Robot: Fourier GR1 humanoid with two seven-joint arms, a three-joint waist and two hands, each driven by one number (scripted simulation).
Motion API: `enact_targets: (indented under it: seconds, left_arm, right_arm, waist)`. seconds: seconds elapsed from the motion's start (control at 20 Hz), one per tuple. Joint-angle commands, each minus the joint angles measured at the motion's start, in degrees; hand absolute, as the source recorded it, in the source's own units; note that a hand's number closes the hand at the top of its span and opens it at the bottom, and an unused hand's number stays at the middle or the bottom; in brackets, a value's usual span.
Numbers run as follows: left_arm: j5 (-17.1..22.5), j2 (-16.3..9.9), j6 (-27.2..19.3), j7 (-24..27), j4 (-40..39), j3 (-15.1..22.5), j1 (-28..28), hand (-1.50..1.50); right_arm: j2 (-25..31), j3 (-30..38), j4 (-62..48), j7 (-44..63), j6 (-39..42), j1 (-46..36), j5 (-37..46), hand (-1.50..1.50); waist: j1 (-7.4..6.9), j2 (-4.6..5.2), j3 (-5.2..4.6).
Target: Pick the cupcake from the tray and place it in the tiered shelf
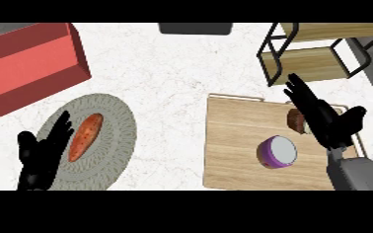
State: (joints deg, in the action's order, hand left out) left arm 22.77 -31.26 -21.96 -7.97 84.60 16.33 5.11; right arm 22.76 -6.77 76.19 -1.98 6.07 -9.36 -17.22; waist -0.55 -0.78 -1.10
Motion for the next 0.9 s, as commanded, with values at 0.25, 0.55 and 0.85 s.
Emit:
enact_targets:
  seconds: [0.25,0.55,0.85]
  left_arm:
    - [-2.2,-0.3,2.8,5.0,5.7,0.6,-7.3,0.0]
    - [-1.8,0.5,5.3,6.6,9.0,1.1,-10.7,0.0]
    - [-1.8,1.0,5.6,6.4,9.3,1.5,-11.4,0.0]
  right_arm:
    - [-6.6,0.9,19.0,-22.8,24.4,-16.4,-17.2,1.5]
    - [10.7,9.0,9.0,-39.8,44.3,-11.2,-10.8,-1.5]
    - [15.1,11.0,10.9,-45.5,48.0,-11.9,-8.2,-1.5]
  waist:
    - [-1.71,-3.24,2.83]
    - [-0.06,1.77,1.79]
    - [-1.24,2.3,2.06]
